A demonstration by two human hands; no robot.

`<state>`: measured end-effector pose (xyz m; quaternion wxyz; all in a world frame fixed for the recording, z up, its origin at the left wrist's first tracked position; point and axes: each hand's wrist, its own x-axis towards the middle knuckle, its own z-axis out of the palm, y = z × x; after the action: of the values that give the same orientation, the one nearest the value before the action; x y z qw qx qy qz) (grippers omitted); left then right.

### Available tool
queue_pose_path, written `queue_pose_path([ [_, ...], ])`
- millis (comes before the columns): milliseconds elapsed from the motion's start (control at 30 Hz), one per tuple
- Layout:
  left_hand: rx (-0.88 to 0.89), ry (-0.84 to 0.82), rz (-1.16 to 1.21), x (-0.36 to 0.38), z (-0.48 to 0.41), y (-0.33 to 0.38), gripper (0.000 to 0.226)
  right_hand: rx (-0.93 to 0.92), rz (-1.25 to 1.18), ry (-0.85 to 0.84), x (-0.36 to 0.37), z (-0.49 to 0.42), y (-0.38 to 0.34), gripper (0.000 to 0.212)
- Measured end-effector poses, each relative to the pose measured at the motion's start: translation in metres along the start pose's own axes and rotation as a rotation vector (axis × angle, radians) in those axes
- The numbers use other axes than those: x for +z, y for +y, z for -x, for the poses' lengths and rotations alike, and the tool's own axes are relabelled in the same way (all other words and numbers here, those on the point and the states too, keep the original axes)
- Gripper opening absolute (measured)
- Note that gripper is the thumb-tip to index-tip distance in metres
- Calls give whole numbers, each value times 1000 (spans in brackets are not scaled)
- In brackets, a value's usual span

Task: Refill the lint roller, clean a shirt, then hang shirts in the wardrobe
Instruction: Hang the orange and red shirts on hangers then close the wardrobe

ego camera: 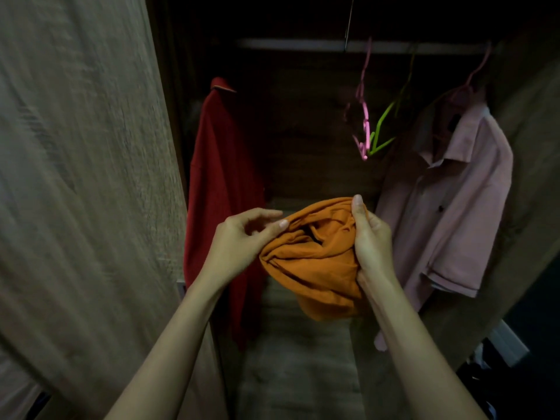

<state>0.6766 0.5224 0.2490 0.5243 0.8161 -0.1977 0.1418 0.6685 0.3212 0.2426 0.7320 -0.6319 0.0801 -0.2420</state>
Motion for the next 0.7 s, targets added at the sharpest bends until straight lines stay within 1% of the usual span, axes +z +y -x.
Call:
queue_pose_path([
  [67, 43, -40, -53, 2, -2, 1, 33, -10, 8, -9, -1, 0, -1, 44],
  [100, 43, -63, -64, 4, -4, 2, 31, -19, 11, -19, -1, 0, 0, 45],
  [167, 19, -85, -57, 9, -6, 3, 19, -24, 17, -42, -2, 1, -1, 46],
  [233, -35, -82, 47, 14, -8, 2, 18, -10, 18, -60, -4, 1, -1, 45],
  [300, -123, -69, 239, 19, -9, 1, 21, 15, 22, -92, -7, 0, -1, 39],
  [367, -192, -43, 368, 23, -10, -1, 24, 23, 31, -144, -9, -2, 0, 36],
  [500, -290, -4, 509, 28, -12, -1, 27, -64, 50, -224, -15, -3, 2, 19],
  [600, -363, 50, 602, 31, -13, -2, 36, -124, 67, -245, -18, 1, 0, 32],
  [700, -440, 130, 703, 35, -15, 0, 30, -237, 139, -164, -17, 11, 1, 43],
])
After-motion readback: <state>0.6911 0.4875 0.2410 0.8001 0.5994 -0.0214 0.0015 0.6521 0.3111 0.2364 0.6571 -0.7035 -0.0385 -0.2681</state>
